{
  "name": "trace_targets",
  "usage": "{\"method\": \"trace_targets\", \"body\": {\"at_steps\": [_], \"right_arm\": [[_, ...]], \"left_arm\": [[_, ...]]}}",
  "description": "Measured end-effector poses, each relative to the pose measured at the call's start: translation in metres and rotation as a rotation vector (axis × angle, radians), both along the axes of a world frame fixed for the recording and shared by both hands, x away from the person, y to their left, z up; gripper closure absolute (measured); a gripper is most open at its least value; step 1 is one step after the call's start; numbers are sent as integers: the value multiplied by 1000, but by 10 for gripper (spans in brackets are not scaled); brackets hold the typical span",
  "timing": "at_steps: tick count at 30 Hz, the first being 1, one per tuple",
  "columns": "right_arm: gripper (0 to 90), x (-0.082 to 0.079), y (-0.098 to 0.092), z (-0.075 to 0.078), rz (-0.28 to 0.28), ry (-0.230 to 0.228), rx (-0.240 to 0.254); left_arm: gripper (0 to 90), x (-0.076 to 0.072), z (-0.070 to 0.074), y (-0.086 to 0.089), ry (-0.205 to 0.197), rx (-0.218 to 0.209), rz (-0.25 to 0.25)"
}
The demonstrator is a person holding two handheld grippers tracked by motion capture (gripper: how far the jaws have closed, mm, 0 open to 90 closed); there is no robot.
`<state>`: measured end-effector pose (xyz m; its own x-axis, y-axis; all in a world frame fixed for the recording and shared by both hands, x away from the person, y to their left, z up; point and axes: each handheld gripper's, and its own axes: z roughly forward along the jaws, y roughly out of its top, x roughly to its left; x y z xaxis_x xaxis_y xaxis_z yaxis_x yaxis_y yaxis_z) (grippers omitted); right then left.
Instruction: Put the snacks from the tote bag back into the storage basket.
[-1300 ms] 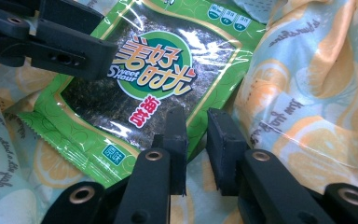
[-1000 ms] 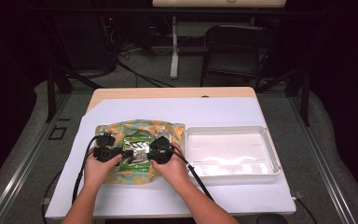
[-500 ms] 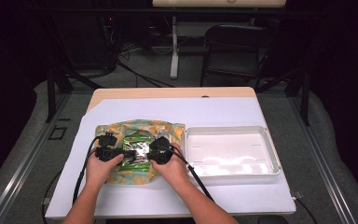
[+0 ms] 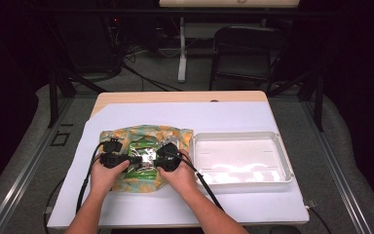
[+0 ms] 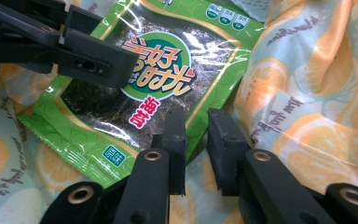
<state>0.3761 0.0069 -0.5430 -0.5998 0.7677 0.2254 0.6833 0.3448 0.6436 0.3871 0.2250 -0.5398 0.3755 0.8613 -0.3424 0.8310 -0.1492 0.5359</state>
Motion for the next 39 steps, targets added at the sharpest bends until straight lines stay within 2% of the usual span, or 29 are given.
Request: {"method": "trace_targets", "body": {"at_steps": [4, 7, 13, 16, 22, 29, 39], "right_arm": [[776, 0, 0, -1, -5, -6, 16], [775, 1, -1, -1, -2, 0, 4], [773, 1, -2, -1, -5, 2, 8], [773, 1, -1, -2, -18, -2, 25], [773, 1, -3, -2, -4, 4, 12], [774, 1, -3, -2, -6, 4, 12], [774, 0, -3, -3, -14, 0, 25]], "left_arm": [[422, -1, 3, 1, -7, -11, 1], [428, -2, 5, 2, -18, -29, 6], [437, -4, 9, 3, -30, -51, 9], [441, -4, 10, 4, -34, -62, 11], [454, -4, 11, 6, -37, -100, 17], [453, -2, 7, 7, -11, -84, 15], [424, 1, 2, 3, 10, -83, 9]]}}
